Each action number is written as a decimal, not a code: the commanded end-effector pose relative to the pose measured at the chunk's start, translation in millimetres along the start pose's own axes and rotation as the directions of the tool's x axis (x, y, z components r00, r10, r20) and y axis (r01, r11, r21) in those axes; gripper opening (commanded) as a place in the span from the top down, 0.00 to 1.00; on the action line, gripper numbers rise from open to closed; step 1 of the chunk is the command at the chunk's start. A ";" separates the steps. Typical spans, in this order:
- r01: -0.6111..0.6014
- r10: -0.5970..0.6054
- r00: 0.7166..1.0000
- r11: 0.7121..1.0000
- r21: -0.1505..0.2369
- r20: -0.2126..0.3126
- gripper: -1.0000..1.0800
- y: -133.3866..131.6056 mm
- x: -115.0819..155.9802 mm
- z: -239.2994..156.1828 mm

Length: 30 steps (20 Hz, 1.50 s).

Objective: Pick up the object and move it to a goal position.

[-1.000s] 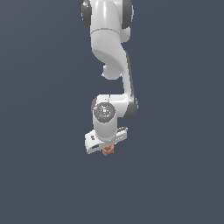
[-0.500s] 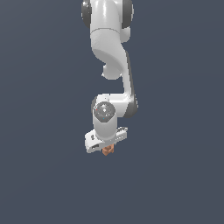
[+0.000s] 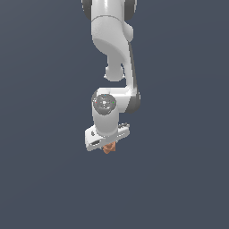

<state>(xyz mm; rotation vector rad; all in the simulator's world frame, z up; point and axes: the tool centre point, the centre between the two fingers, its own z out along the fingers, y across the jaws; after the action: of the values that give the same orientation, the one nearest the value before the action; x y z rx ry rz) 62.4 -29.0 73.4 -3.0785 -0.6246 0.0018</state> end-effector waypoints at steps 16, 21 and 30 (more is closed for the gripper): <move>0.000 0.000 1.000 1.000 -0.001 -0.001 1.00 -2.3 -66.4 -147.9; 0.000 0.000 1.000 1.000 -0.001 -0.001 1.00 -2.6 -83.1 -187.6; 0.000 0.000 1.000 1.000 0.000 -0.001 1.00 -2.1 -99.2 -228.7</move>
<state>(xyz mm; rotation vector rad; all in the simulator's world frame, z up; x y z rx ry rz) -27.5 -65.1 297.9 -3.0790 -0.6241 -0.0022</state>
